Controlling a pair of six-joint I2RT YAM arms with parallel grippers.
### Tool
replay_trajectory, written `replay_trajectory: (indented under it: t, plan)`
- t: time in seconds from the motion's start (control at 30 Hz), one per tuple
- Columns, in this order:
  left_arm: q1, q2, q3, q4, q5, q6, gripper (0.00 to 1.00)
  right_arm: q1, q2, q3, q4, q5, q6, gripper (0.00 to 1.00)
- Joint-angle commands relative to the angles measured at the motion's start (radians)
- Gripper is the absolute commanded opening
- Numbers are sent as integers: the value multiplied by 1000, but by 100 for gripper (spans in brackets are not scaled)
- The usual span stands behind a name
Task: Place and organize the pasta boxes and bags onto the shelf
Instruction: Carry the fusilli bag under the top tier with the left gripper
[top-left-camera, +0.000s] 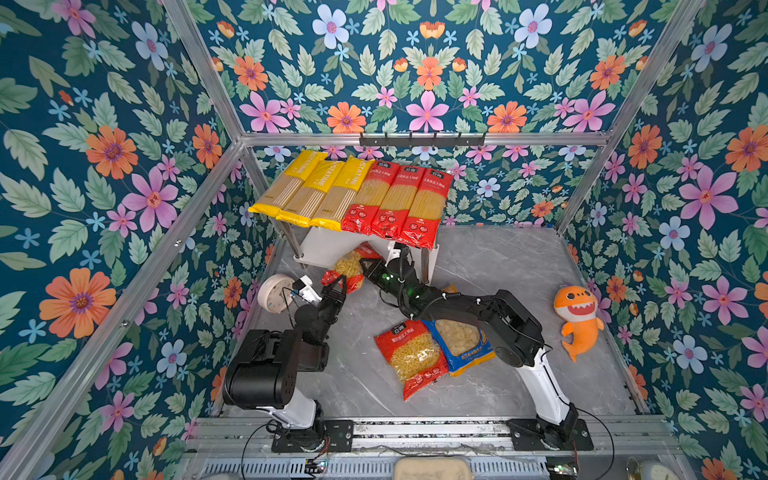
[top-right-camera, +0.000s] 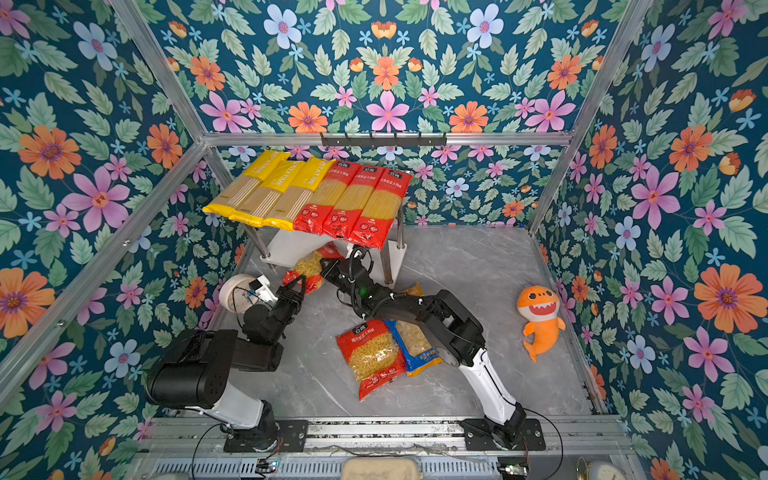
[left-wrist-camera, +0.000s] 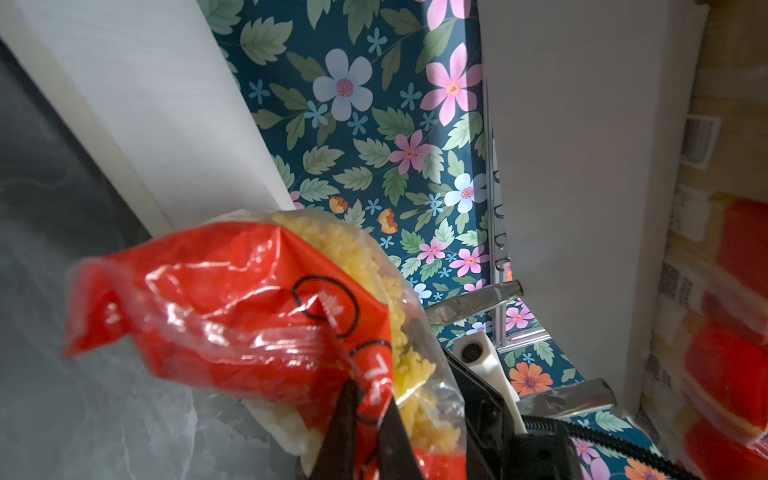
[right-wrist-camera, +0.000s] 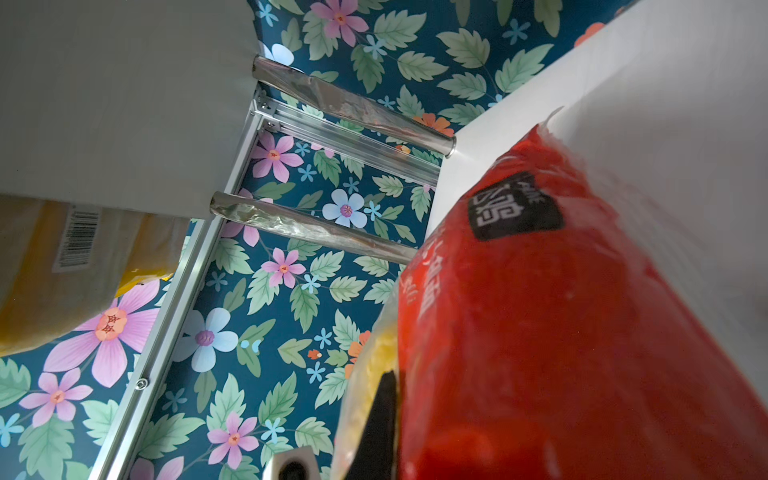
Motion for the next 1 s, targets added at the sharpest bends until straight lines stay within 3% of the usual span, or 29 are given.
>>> replay_trajectory:
  t: [0.0,0.17,0.47,0.73,0.97]
  plan:
    - [2,-15,40,-53,13,126,8,-3,12,30,103,-28,-70,6]
    - [1,26,61,-141,-48,233,6,-28,36,22,24,-37,-2,28]
    - [-12,97,42,-75,-46,211,2,8,-80,-181,9,23,48,50]
    - [-20,76,56,-60,-47,199,0,72,-214,-397,50,64,71,54]
    - [-18,15,189,-238,-121,354,0,119,-321,-577,91,62,70,54]
